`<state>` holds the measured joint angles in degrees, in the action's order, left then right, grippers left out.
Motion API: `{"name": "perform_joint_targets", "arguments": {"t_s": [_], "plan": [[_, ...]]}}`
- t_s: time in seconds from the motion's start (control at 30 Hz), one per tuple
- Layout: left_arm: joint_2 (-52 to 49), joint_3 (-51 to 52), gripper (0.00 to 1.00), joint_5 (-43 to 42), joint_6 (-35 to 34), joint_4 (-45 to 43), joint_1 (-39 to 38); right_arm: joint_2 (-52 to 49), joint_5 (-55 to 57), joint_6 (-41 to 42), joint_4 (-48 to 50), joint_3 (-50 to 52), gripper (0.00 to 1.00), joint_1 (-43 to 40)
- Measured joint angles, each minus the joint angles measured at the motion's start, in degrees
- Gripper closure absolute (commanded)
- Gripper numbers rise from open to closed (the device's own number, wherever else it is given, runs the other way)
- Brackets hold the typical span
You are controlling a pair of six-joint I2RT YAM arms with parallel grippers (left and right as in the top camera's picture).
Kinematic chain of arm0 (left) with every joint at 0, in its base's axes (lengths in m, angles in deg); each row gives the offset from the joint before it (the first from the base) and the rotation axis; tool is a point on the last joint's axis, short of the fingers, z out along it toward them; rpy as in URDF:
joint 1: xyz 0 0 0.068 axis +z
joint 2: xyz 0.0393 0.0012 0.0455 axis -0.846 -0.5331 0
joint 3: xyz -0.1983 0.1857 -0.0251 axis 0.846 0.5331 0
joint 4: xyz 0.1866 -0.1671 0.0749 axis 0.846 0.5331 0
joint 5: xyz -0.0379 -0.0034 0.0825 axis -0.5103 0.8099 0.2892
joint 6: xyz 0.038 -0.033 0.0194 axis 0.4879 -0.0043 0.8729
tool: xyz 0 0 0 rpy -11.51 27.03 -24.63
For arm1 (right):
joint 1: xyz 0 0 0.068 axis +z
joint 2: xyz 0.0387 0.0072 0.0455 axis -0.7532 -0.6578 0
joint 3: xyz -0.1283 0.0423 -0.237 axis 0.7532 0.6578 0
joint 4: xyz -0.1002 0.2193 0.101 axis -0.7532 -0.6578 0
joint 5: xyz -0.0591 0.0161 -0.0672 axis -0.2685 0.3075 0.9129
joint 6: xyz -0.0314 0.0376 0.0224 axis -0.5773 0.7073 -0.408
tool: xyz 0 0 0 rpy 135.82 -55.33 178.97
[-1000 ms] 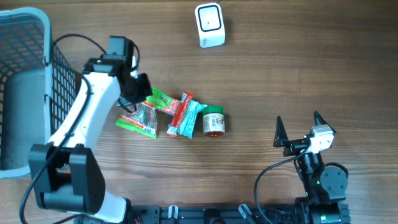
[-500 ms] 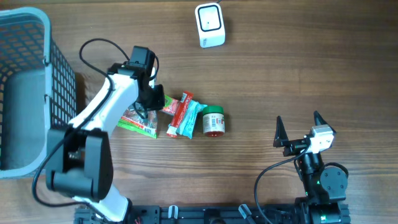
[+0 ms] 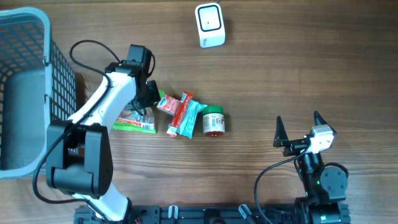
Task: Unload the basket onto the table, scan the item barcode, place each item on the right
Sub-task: 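Lower the green snack bag onto the table beside the red packages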
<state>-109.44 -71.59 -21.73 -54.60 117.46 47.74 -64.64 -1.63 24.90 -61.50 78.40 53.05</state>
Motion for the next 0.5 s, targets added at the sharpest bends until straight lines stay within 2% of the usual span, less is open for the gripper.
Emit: {"name": "perform_joint_targets", "arguments": {"t_s": [0.07, 0.13, 0.17, 0.3, 0.37, 0.43, 0.47, 0.5], "plan": [[0.0, 0.0, 0.47, 0.2, -0.8, -0.8, 0.0, 0.0, 0.0, 0.0, 0.0, 0.0, 0.00, 0.0], [0.0, 0.0, 0.37, 0.3, -1.3, -1.9, 0.0, 0.0, 0.0, 0.0, 0.0, 0.0, 0.00, 0.0], [0.0, 0.0, 0.37, 0.3, -1.3, -2.4, 0.0, 0.0, 0.0, 0.0, 0.0, 0.0, 0.00, 0.0], [0.0, -1.9, 0.64, 0.6, -1.6, -0.5, 0.1, 0.0, 0.0, 0.0, 0.0, 0.0, 0.00, 0.0], [0.0, -4.1, 0.73, 0.7, -1.4, 2.4, 0.1, 0.0, 0.0, 0.0, 0.0, 0.0, 0.00, 0.0], [0.0, -6.0, 0.91, 0.7, -0.7, 4.8, 0.1, 0.0, 0.0, 0.0, 0.0, 0.0, 0.01, 0.0], [0.1, -6.4, 0.96, 0.7, -1.0, 5.7, 0.1, 0.0, 0.0, 0.0, 0.0, 0.0, 0.00, 0.0], [0.1, -6.6, 0.96, 0.7, -1.1, 6.6, 0.1, 0.0, 0.0, 0.0, 0.0, 0.0, 0.00, 0.0]]}}
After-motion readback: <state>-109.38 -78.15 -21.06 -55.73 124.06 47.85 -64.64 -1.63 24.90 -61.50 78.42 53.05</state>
